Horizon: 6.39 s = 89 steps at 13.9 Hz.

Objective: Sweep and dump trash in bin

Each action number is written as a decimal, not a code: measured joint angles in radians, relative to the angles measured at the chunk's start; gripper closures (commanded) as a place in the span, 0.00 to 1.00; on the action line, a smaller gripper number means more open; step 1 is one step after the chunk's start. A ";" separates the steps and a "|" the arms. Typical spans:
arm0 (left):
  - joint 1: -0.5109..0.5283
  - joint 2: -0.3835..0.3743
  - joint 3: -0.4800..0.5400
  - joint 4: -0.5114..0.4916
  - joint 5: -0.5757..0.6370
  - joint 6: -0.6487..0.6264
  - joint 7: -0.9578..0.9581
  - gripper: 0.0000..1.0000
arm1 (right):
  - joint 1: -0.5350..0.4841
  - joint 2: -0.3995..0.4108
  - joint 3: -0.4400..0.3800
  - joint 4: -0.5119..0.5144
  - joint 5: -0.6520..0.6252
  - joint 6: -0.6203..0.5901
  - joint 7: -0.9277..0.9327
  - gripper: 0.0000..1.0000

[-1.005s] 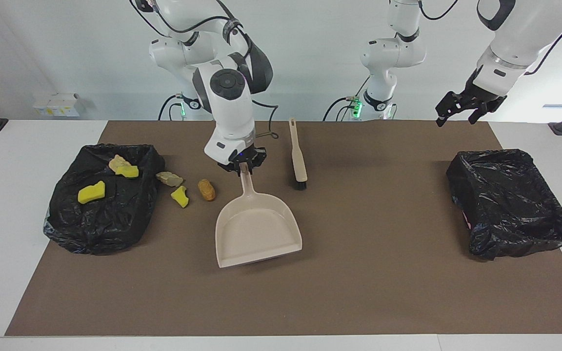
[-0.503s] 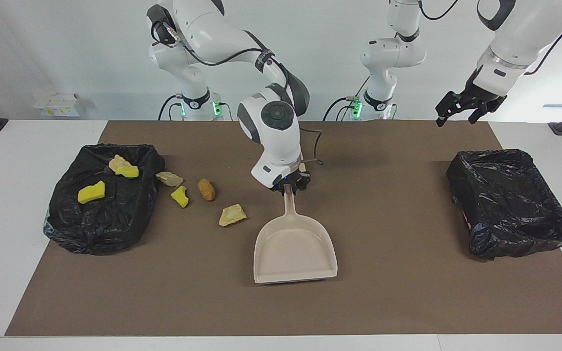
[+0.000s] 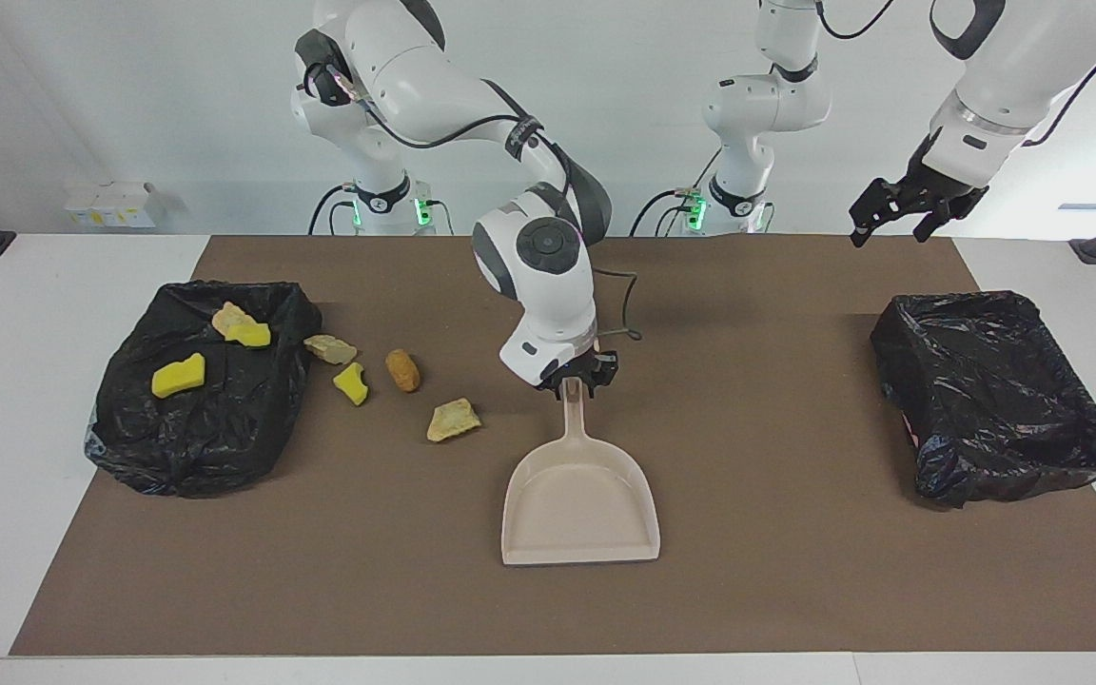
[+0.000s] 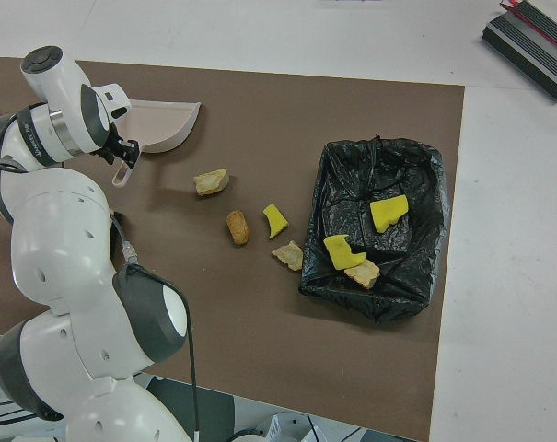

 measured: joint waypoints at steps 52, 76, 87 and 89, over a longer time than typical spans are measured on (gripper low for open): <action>-0.596 0.602 -0.045 0.050 0.042 0.786 -0.524 1.00 | 0.126 -0.704 -0.008 -0.861 0.193 -0.121 0.139 1.00; -0.335 0.051 -0.025 -0.290 0.031 0.230 0.570 1.00 | -0.376 -0.814 -0.011 -1.108 -0.177 -0.106 0.076 1.00; -0.356 0.021 -0.037 -0.446 0.001 0.425 0.836 1.00 | -0.280 -0.618 0.005 -0.890 0.041 -0.006 -0.141 1.00; -0.364 0.027 -0.038 -0.480 0.001 0.466 0.862 1.00 | -0.224 -0.600 0.007 -0.851 0.076 -0.006 -0.199 1.00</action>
